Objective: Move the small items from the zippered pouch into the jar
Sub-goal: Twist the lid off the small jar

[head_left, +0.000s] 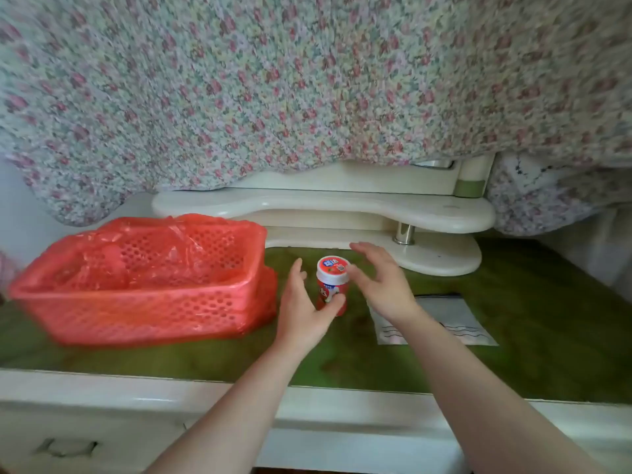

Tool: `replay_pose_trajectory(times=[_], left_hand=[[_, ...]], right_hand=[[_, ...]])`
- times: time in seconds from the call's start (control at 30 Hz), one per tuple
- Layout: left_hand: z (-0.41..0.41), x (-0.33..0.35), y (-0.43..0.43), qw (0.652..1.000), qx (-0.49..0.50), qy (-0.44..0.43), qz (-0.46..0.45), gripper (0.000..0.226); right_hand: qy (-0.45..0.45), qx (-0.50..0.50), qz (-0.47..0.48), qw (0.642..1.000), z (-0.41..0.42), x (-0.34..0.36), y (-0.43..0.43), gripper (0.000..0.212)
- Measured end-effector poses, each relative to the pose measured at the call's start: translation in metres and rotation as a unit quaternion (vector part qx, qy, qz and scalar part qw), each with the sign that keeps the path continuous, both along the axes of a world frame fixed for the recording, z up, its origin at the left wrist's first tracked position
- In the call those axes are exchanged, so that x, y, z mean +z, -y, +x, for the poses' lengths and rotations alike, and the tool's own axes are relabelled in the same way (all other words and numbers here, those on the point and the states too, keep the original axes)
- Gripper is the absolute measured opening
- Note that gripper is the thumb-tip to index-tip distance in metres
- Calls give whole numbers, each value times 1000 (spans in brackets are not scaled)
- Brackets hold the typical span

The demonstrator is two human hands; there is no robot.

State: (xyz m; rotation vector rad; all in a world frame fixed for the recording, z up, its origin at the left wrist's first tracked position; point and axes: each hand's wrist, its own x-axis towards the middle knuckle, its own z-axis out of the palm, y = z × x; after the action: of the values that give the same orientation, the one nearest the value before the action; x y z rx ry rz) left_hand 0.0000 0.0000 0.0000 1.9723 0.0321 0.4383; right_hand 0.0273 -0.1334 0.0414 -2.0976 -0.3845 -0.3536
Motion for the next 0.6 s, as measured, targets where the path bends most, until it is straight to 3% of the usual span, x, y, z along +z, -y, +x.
replay_pose_trajectory(times=[0.13, 0.23, 0.47, 0.6], left_hand=[[-2, -4, 3, 1000, -2, 4, -15, 89], [2, -10, 1, 1000, 1, 12, -13, 88], [2, -8, -2, 1000, -1, 9, -26, 83], [0, -5, -2, 999, -7, 24, -30, 59]], right_hand=[[-5, 15, -149, 989, 5, 3, -13, 60], [-3, 22, -192, 981, 8, 2, -21, 60], [55, 2, -182, 982, 0, -2, -32, 48], [76, 3, -187, 979, -8, -2, -36, 47]])
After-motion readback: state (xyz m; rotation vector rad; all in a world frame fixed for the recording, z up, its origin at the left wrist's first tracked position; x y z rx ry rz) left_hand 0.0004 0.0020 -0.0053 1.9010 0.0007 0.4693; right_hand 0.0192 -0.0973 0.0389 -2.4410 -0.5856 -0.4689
